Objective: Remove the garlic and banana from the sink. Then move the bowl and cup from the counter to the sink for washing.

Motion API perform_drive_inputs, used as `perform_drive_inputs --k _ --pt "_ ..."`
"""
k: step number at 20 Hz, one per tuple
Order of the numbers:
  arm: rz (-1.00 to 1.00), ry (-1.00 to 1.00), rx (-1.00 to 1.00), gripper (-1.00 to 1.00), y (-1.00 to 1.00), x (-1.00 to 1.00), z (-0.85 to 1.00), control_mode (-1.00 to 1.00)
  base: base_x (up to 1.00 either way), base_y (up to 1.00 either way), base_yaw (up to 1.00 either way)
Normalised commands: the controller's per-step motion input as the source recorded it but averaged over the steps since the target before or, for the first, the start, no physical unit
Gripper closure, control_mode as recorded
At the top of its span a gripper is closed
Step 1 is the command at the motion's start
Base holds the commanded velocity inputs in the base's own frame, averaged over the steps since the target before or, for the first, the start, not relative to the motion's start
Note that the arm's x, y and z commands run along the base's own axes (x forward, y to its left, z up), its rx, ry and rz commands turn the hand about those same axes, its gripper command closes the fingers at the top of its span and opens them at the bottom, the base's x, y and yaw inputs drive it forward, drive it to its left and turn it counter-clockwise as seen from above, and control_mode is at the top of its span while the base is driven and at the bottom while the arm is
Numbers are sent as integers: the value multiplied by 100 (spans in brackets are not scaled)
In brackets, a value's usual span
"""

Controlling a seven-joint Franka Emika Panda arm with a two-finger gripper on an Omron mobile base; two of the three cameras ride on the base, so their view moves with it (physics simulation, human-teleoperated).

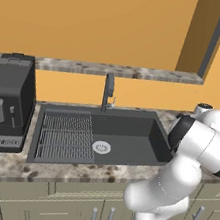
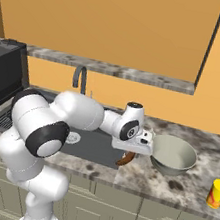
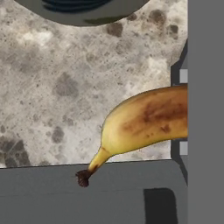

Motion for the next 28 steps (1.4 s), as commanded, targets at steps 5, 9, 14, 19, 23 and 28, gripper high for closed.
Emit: perform_drive_inputs --k 5,9,14,19,23,28 --pt "-11 -4 -1 100 -12 0 -11 -100 0 0 0" --pt "-11 -2 -2 100 -12 0 -8 -100 0 0 0" --pt "-14 -3 -1 100 -12 -1 -5 -100 0 0 0" --pt "-10 -8 0 100 0 -1 0 -100 0 0 0" --pt "-9 -1 -3 100 -11 2 0 -100 0 0 0" --pt "-8 0 -4 100 -21 4 -2 -100 0 0 0"
